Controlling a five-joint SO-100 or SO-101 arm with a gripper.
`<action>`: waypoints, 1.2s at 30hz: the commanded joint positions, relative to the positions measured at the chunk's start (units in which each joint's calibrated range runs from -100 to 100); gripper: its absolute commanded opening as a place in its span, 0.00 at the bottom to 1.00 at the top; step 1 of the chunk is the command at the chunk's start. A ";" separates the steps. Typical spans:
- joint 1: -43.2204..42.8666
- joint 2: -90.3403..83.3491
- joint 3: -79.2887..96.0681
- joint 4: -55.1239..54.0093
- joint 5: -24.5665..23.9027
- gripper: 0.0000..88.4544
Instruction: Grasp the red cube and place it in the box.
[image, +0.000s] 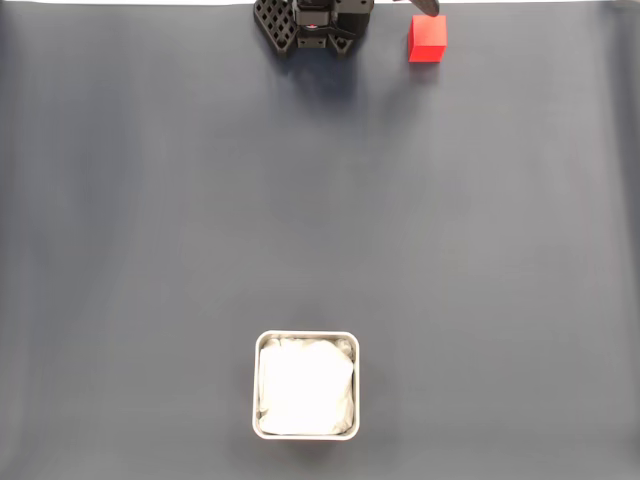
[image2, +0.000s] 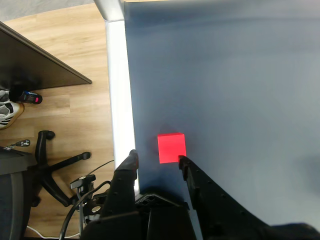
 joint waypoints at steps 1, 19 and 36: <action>1.91 0.83 0.45 -1.85 1.51 0.25; 7.17 -0.47 7.11 -5.62 6.69 0.34; 12.50 -0.13 13.14 -12.59 8.84 0.39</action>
